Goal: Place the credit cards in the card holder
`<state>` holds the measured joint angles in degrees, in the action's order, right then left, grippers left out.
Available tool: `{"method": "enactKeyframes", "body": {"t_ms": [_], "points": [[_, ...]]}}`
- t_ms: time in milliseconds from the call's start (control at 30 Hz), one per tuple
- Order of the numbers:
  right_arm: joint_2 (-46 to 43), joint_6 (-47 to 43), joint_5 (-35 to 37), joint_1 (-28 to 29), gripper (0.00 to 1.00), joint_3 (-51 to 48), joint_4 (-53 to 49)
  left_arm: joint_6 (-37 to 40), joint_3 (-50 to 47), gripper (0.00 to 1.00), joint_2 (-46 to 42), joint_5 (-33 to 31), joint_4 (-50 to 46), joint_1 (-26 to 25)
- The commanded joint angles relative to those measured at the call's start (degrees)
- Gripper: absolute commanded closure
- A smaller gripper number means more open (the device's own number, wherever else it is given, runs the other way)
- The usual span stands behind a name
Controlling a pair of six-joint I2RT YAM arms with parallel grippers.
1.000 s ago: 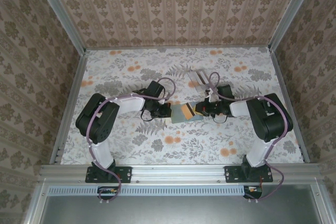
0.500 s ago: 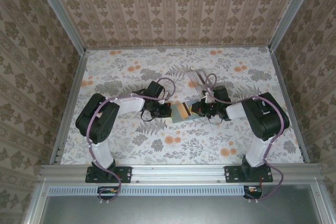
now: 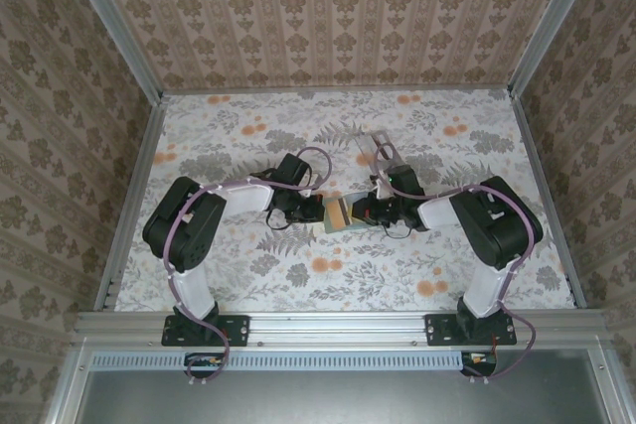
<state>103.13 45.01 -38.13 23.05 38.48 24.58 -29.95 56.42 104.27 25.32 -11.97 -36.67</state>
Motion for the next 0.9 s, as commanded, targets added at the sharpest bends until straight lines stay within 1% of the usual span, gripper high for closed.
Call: {"method": "enactKeyframes", "body": {"t_ms": [0, 100, 167, 233, 367, 400, 467, 500, 567, 667, 733, 800, 867], "points": [[1.22, -0.07, 0.20, 1.93, 0.93, 1.21, -2.55, -0.66, -0.98, 1.00, -1.22, -0.91, 0.64, 0.45], [0.41, -1.80, 0.99, 2.35, 0.85, 1.33, -4.69, -0.38, -1.35, 1.00, -1.31, -0.80, 1.05, 0.61], [-0.73, -3.78, 1.81, 2.23, 0.84, 1.98, -8.15, 0.16, -0.77, 1.00, -1.32, -0.87, -0.31, 0.93], [-2.97, -4.92, 3.19, 2.22, 0.82, 1.80, -10.54, -0.18, -1.49, 1.00, -2.10, -0.82, 0.59, 1.07], [-8.26, -8.26, 7.48, 2.00, 0.75, 1.99, -17.36, 0.86, -2.00, 1.00, -2.89, -0.76, -0.37, 1.50], [-9.49, -9.05, 8.51, 1.92, 0.72, 2.38, -19.65, 0.65, -2.36, 1.00, -3.45, -0.92, -0.24, 1.59], [-11.17, -10.81, 9.93, 1.91, 0.59, 2.97, -23.41, 0.17, -3.56, 1.00, -4.39, -0.81, 1.33, 1.60], [-11.68, -11.92, 10.60, 1.75, 0.55, 3.13, -25.07, -0.09, -4.03, 1.00, -4.31, -0.73, 2.42, 1.60], [-12.48, -13.17, 12.50, 0.90, 0.53, 3.28, -27.64, -0.19, -3.71, 1.00, -3.76, -0.40, 2.34, 1.60], [-14.11, -13.48, 13.48, -0.71, 0.50, 2.89, -29.54, -0.97, -4.27, 1.00, -4.06, -0.27, 3.38, 1.33], [-15.22, -14.68, 14.79, -0.81, 0.46, 2.58, -30.50, -0.53, -4.41, 1.00, -4.07, -0.19, 3.46, 1.33], [-15.32, -15.33, 16.18, -0.89, 0.45, 3.11, -32.06, 0.07, -3.94, 1.00, -4.03, -0.72, 2.09, 1.33], [-15.56, -15.72, 17.46, -0.90, 0.44, 3.61, -33.54, -0.56, -4.63, 1.00, -4.44, -0.81, 2.97, 1.25]]}}
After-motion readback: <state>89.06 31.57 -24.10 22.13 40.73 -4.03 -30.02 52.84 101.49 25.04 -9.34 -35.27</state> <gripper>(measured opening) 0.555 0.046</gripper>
